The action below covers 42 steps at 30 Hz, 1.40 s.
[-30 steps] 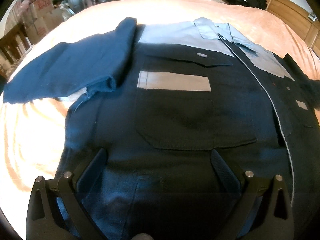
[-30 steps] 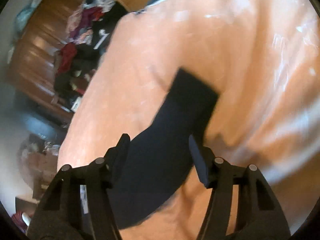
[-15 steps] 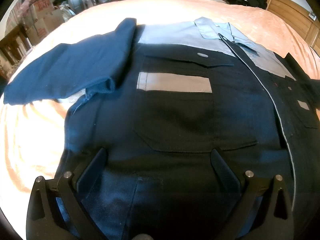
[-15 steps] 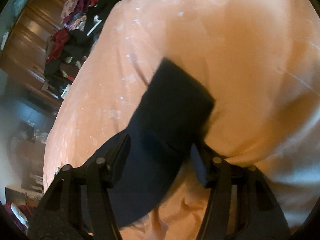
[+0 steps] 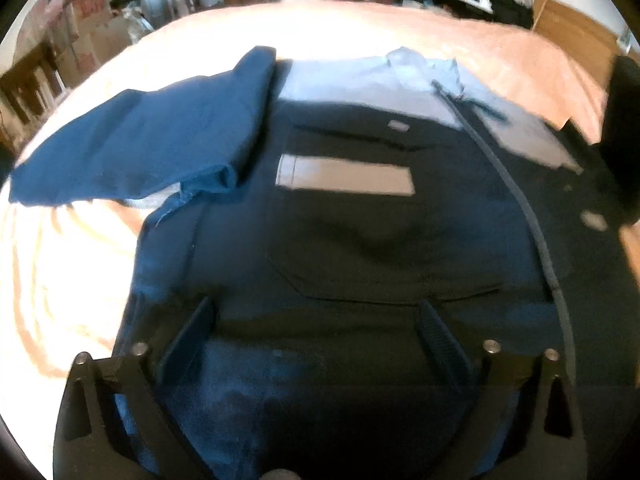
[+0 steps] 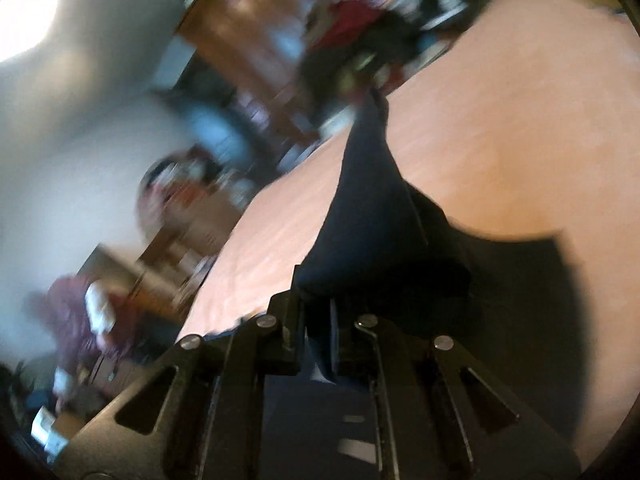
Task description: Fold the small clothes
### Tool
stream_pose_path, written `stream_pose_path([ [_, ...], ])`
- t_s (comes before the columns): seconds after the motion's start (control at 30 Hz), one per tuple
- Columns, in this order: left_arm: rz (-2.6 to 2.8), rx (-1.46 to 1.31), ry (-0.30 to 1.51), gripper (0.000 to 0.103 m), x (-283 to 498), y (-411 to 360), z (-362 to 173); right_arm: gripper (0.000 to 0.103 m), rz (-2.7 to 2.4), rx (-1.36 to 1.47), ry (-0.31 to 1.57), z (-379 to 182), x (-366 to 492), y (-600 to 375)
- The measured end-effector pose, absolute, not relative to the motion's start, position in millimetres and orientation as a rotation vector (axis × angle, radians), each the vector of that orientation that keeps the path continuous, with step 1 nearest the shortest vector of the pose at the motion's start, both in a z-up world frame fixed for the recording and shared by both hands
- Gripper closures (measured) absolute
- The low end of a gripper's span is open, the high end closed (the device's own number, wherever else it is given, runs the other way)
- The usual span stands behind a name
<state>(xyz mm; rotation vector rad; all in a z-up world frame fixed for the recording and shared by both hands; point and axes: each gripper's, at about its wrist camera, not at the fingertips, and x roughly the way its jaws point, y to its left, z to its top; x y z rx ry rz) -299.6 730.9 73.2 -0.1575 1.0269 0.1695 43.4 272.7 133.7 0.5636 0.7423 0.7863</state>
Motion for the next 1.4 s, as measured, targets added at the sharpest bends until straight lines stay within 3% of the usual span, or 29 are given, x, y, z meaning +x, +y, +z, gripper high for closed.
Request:
stream_pose_path([
  [0.03,0.159,-0.172,1.016,0.015,-301,732,79,0.094,0.816,0.565,0.770,127,45,303],
  [0.17,0.154,-0.212,0.929,0.015,-310,746,114,0.094,0.891,0.561,0.875,91,48,413],
  [0.33,0.186,-0.261,0.895,0.015,-305,767,126,0.084,0.951,0.502,0.984,54,39,499],
  [0.43,0.179,-0.300,0.894,0.018,-299,771,122,0.072,0.981,0.477,1.013,55,25,505],
  [0.5,0.168,-0.304,0.895,0.018,-294,768,117,0.057,1.025,0.441,0.958,70,7,487],
  [0.6,0.120,-0.314,0.900,0.029,-278,758,114,0.039,1.005,0.408,0.864,79,-16,433],
  [0.67,0.084,-0.313,0.892,0.035,-260,747,116,0.038,0.927,0.412,0.843,71,-27,387],
  [1.07,0.106,-0.491,0.969,0.039,-173,757,75,0.038,0.532,0.449,0.912,9,-49,227],
  [1.4,0.120,-0.475,0.980,0.038,-154,756,64,0.039,0.508,0.389,0.940,-22,-55,214],
])
